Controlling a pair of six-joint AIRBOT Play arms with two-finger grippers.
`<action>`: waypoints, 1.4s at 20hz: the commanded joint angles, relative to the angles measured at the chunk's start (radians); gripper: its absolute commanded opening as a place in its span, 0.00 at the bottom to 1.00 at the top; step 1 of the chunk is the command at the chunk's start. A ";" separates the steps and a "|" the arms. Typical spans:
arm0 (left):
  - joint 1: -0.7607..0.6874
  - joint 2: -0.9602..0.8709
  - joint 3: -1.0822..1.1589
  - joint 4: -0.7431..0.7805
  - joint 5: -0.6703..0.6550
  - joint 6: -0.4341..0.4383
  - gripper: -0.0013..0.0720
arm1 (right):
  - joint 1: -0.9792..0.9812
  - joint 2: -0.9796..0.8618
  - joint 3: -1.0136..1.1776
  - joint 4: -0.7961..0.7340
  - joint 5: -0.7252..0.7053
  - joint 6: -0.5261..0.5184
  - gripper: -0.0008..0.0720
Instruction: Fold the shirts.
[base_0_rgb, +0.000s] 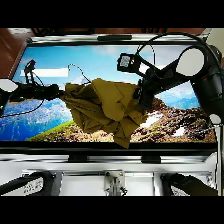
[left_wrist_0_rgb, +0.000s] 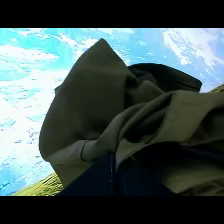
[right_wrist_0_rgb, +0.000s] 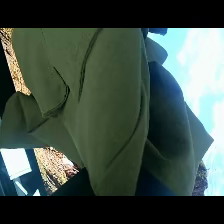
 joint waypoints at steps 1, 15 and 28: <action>-0.014 0.083 0.015 -0.037 -0.043 0.048 0.09 | 0.003 -0.026 -0.001 0.024 -0.021 0.051 0.10; -0.161 0.484 0.183 -0.058 -0.106 0.042 0.09 | -0.013 0.122 0.002 0.031 -0.371 0.435 0.09; -0.209 0.401 0.210 -0.042 0.153 0.087 0.99 | 0.037 0.225 0.002 -0.237 -0.447 0.779 0.09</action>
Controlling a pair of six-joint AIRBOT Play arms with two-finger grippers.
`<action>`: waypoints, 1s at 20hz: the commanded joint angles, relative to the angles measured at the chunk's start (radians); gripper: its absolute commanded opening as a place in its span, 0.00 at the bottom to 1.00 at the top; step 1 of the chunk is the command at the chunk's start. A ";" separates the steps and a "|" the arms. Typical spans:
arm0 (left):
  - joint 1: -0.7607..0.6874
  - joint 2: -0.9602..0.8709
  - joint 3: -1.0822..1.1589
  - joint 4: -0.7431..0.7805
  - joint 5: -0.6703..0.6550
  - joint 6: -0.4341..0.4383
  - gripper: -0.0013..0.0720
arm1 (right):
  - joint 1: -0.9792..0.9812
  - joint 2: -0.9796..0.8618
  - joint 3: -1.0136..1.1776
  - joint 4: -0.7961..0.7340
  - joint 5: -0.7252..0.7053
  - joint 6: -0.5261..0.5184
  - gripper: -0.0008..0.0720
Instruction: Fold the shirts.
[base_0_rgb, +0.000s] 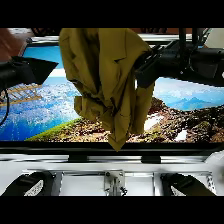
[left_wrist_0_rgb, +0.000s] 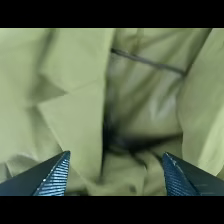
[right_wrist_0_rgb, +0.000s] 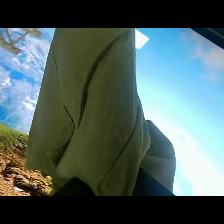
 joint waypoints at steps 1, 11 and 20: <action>-0.004 -0.001 0.026 0.005 0.076 0.053 0.98 | 0.002 0.005 0.002 -0.317 -0.050 0.243 0.09; -0.003 -0.020 0.025 0.040 0.061 0.055 0.98 | -0.397 0.006 0.267 -0.677 -0.030 0.382 0.09; -0.003 -0.040 0.025 0.040 0.061 0.055 0.98 | -0.681 0.031 0.331 -0.834 0.097 0.410 0.09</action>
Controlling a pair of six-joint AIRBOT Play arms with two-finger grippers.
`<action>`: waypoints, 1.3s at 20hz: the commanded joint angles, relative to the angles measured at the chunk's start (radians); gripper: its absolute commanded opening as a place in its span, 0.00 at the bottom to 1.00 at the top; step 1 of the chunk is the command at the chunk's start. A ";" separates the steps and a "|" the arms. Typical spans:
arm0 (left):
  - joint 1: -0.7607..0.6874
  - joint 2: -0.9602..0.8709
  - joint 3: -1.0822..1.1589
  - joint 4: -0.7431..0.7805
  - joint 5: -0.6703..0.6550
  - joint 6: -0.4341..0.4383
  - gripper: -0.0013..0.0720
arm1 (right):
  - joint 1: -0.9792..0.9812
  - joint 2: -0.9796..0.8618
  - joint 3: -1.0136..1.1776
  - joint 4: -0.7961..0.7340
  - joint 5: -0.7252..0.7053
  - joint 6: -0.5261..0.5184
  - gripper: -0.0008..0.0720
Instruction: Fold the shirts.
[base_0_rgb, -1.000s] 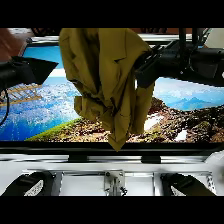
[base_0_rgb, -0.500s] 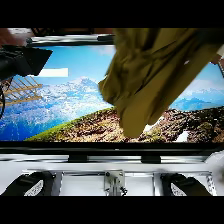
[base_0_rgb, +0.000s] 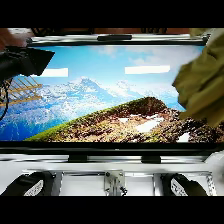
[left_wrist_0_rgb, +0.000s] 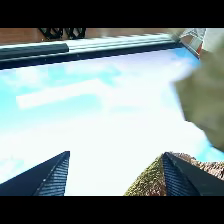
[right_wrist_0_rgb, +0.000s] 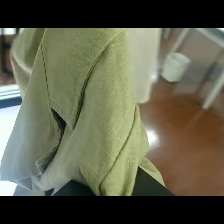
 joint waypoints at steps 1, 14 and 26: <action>0.000 -0.010 0.001 0.001 0.000 0.000 0.98 | -0.115 0.010 0.010 -0.089 0.022 0.022 0.09; 0.002 -0.017 0.001 0.025 0.000 0.000 0.98 | -0.494 -0.128 0.010 -0.017 -0.230 0.219 0.09; 0.002 -0.017 0.001 0.120 -0.002 -0.042 0.98 | -0.731 -0.239 0.010 0.018 -0.373 0.264 0.09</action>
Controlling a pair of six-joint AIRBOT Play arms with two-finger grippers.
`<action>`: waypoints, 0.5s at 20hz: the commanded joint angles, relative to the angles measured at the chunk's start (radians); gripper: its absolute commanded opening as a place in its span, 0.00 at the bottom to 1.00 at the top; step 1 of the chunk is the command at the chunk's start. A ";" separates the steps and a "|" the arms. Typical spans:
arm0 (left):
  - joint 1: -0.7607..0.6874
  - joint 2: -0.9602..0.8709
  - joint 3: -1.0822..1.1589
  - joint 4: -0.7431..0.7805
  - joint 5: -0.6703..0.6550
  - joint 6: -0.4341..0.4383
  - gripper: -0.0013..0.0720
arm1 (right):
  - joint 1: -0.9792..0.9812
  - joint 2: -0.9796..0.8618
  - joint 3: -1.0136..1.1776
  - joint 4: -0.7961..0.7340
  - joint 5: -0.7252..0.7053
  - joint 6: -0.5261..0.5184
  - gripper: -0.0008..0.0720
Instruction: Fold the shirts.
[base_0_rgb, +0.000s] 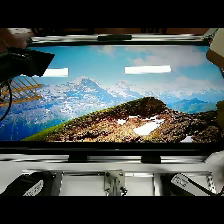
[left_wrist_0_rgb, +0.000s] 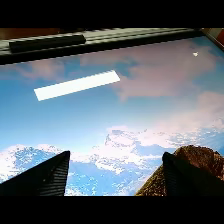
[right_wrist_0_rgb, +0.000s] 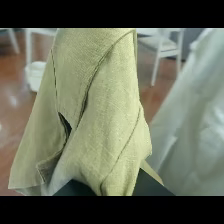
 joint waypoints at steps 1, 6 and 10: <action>0.000 0.000 0.001 0.030 -0.005 -0.026 0.98 | -0.090 -0.023 0.001 0.040 -0.059 0.010 0.09; 0.000 0.000 0.001 0.087 -0.113 -0.084 0.98 | -0.184 -0.037 0.001 0.091 -0.080 0.010 0.09; 0.000 -0.001 0.001 0.120 -0.128 -0.103 0.98 | -0.233 -0.038 0.001 0.130 0.005 0.010 0.09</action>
